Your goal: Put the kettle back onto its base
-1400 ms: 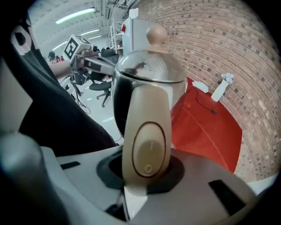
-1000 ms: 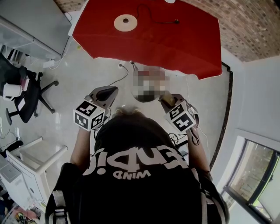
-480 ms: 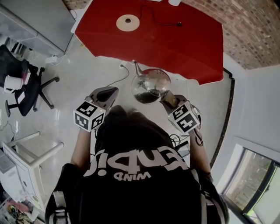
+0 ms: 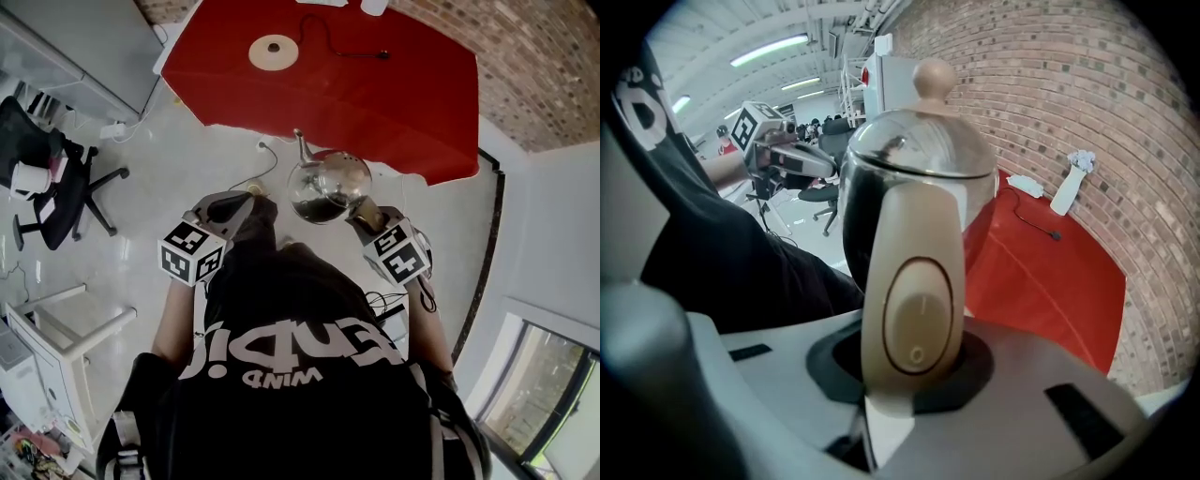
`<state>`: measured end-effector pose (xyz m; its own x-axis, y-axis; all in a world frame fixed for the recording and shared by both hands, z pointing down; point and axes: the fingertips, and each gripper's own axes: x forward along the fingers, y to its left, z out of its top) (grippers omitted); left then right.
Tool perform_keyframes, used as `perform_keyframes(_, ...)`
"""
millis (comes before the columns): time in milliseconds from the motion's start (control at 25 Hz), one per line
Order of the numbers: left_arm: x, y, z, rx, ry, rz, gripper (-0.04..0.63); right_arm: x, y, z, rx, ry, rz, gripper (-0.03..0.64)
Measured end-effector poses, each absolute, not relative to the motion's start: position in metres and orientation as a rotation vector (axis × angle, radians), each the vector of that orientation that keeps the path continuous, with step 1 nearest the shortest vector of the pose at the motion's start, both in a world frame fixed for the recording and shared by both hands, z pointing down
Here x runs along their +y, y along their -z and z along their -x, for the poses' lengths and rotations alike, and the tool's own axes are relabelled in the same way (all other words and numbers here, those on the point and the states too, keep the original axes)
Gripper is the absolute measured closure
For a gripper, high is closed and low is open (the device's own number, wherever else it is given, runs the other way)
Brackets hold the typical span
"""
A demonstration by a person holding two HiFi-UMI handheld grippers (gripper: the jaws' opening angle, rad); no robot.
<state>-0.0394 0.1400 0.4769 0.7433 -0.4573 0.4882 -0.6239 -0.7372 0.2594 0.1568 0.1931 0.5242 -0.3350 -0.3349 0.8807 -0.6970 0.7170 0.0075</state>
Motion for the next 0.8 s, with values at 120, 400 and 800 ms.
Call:
perform_keyframes(120, 0.137, -0.476, 0.039, -0.801, -0.571, -2.544, 0.586, 0.192, -0.524, -0.157, -1.931, -0.473, -0.802, 0.548)
perform_keyframes(400, 0.12, -0.48, 0.031, -0.768, -0.59, -2.551, 0.586, 0.176, -0.522, -0.16, -1.936, -0.476, -0.826, 0.548)
perform_keyframes(800, 0.06, -0.487, 0.031, -0.746, -0.563, -2.544, 0.587, 0.124, -0.523, -0.16, -1.921, -0.486, -0.841, 0.548)
